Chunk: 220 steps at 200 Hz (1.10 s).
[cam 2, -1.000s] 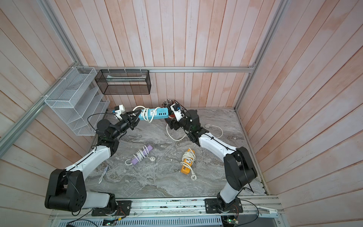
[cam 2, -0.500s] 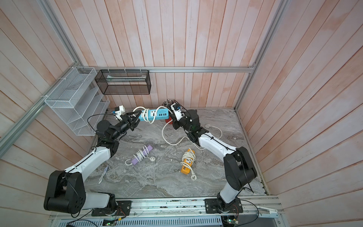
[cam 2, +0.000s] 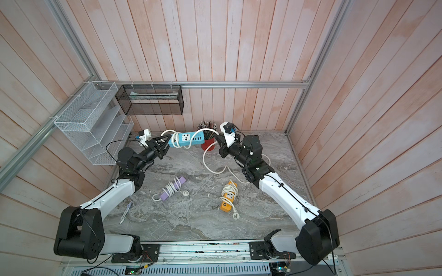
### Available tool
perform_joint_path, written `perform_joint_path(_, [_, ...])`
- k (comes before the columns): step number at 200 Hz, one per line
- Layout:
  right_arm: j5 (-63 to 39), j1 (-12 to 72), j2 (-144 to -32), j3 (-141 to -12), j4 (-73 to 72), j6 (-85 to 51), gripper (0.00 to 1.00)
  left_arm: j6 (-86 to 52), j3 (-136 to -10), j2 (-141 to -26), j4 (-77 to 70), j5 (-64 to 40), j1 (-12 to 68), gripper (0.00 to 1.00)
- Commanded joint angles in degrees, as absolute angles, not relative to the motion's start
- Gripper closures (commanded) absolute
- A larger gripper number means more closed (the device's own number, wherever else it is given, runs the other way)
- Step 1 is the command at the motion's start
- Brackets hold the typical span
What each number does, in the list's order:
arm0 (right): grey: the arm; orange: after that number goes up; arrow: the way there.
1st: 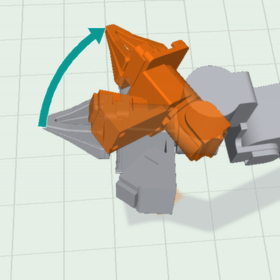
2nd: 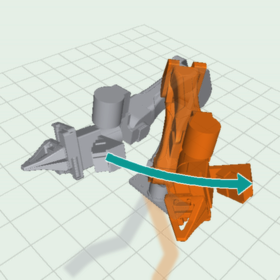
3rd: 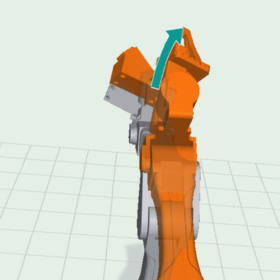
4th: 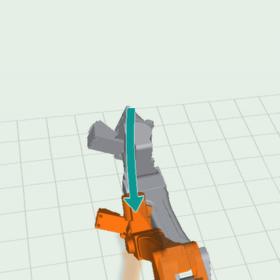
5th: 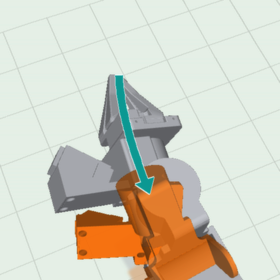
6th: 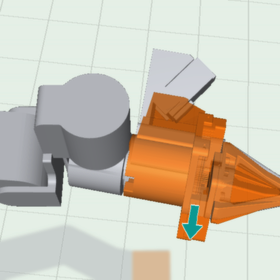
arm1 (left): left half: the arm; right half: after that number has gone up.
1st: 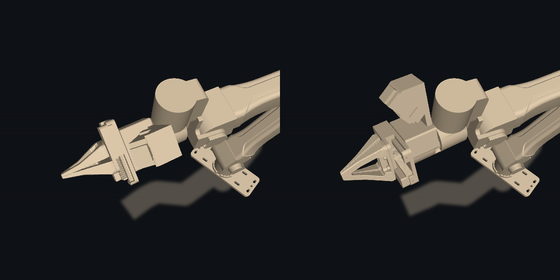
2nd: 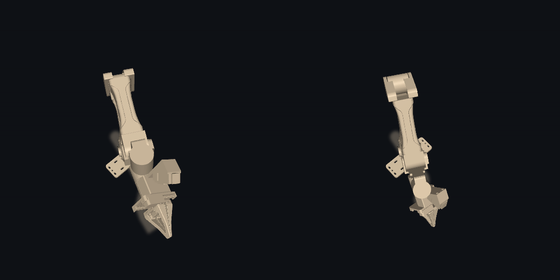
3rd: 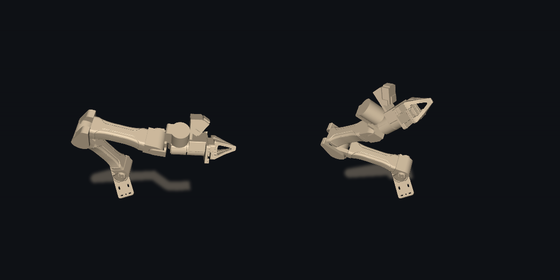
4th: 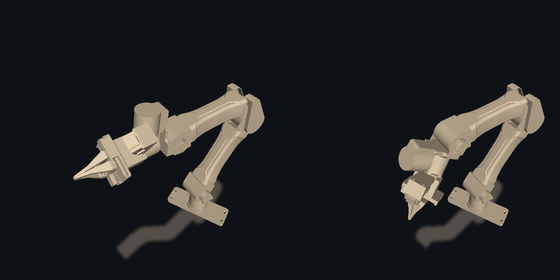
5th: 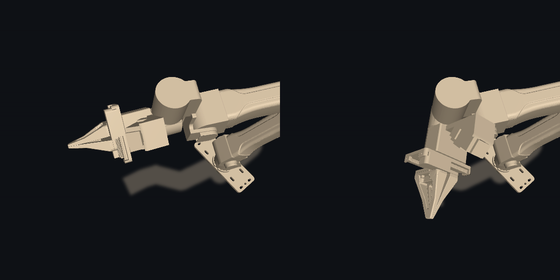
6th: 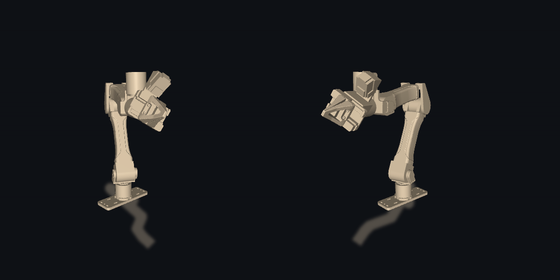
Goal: Unwrap the cord wrapped around the power strip
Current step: Unwrap the power cord from the power strip.
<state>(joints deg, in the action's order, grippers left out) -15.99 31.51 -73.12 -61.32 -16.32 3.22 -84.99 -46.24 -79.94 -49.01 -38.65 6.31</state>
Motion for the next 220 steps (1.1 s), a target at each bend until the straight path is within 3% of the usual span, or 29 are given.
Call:
perform_joint_path(1, [-17.37, 33.27, -69.79, -58.57, -9.39, 3.82, 1.0, -85.97, -49.8, -82.23, -54.11, -36.89, 5.15, 1.0])
perform_joint_path(30, [-13.09, 34.19, -71.02, -55.3, -4.86, 3.05, 1.0, -86.49, -54.98, -83.96, -54.88, -37.09, 4.77, 1.0])
perform_joint_path(67, [-8.46, 32.24, -81.54, -55.96, -6.83, -0.38, 1.0, -87.92, -57.74, -83.42, -55.45, -38.1, 4.96, 1.0])
perform_joint_path(138, [-11.9, 17.03, -95.9, -72.9, -9.27, -9.04, 1.0, -85.87, -48.62, -75.55, -49.72, -40.52, 4.66, 1.0])
perform_joint_path(178, [-16.48, 15.77, -93.04, -81.29, -8.48, -8.64, 1.0, -85.44, -40.83, -75.96, -51.5, -39.06, 5.87, 1.0])
perform_joint_path(220, [-29.33, 17.87, -79.72, -73.35, -13.38, -9.19, 1.0, -84.79, -40.51, -80.6, -54.86, -37.37, 5.41, 1.0])
